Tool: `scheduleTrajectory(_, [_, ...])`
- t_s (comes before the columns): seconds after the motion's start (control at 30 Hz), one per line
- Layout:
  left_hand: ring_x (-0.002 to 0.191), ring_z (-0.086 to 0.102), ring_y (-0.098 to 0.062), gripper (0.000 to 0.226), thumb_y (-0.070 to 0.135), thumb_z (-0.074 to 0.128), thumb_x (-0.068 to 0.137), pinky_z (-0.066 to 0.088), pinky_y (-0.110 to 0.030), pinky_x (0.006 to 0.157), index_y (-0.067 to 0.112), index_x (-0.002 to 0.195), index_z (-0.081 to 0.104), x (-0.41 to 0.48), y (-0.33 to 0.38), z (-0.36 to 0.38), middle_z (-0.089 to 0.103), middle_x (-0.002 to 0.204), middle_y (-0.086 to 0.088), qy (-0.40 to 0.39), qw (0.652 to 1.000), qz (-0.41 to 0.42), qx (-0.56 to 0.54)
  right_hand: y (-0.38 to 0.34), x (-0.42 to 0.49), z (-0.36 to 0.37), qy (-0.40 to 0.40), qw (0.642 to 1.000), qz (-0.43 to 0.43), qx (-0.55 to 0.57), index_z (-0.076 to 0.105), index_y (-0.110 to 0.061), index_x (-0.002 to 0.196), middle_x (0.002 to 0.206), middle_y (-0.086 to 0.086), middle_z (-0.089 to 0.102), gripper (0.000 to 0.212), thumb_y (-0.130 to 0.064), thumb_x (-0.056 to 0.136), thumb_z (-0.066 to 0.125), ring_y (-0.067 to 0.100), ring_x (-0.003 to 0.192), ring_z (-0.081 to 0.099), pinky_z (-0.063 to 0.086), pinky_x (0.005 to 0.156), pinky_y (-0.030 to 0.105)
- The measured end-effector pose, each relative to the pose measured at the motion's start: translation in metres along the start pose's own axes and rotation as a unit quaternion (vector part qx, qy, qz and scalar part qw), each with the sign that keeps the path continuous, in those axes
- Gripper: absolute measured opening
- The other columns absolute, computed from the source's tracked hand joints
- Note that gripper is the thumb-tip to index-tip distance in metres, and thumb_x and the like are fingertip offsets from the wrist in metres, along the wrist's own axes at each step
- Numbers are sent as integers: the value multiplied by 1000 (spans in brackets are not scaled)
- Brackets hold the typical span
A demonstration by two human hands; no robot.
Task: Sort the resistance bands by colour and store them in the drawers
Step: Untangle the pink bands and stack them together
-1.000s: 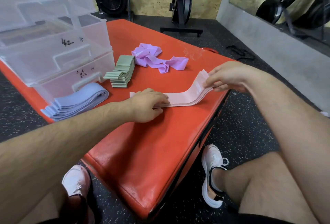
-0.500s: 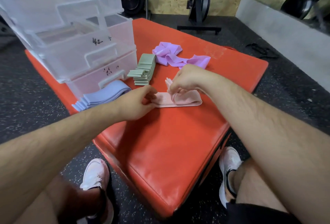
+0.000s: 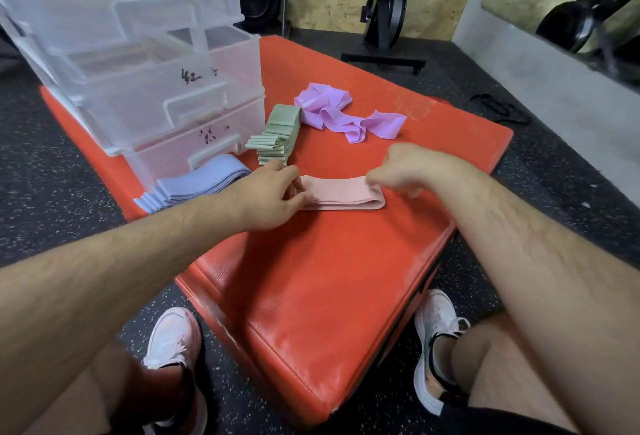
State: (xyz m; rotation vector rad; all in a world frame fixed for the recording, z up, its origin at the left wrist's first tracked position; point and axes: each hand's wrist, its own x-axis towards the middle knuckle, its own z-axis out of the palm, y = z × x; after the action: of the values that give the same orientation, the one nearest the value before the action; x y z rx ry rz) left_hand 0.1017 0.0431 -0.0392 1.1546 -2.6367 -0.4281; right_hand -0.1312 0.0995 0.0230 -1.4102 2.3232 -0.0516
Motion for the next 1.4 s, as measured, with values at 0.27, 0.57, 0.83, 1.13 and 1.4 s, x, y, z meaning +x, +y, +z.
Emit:
scheduleTrajectory(0.27, [118, 49, -28, 33, 46, 56, 93, 40, -39, 102, 22, 115, 55, 13, 9, -2, 51, 123, -6, 51, 998, -36, 27, 6, 8, 12, 15, 968, -68, 242, 64, -11, 82, 73, 6, 65, 24, -15, 62, 77, 20, 65, 60, 55, 66, 35])
scheduleTrajectory(0.57, [90, 68, -24, 63, 17, 59, 93, 58, -35, 72, 29, 145, 28, 50, 33, 0, 61, 113, -6, 5, 935, -107, -339, -2, 17, -9, 85, 888, -197, 407, 61, -12, 108, 101, 11, 63, 45, 12, 72, 74, 19, 76, 62, 60, 63, 28])
scheduleTrajectory(0.83, [64, 56, -16, 39, 12, 53, 91, 36, -27, 55, 20, 120, 30, 81, 37, 4, 55, 74, 2, 86, 959, -120, -240, -21, 84, 6, 182, 904, -237, 306, 65, -27, 80, 87, 0, 65, 29, 2, 79, 69, 7, 66, 54, 47, 70, 24])
scheduleTrajectory(1.13, [114, 52, -36, 33, 17, 46, 97, 40, -40, 94, 6, 128, 45, 107, 41, 4, 50, 124, -20, 14, 987, -157, -24, -38, 144, 28, 161, 927, -287, 182, 78, -17, 98, 109, 1, 59, 20, -5, 89, 65, 14, 93, 58, 45, 88, 24])
scheduleTrajectory(1.4, [120, 41, -29, 33, 25, 53, 90, 37, -36, 97, 8, 117, 59, 116, 24, 10, 47, 129, -6, 53, 992, -93, 72, -42, 156, 24, 223, 935, -213, 174, 74, -29, 106, 125, -4, 56, 33, -11, 95, 48, 22, 118, 44, 29, 96, 23])
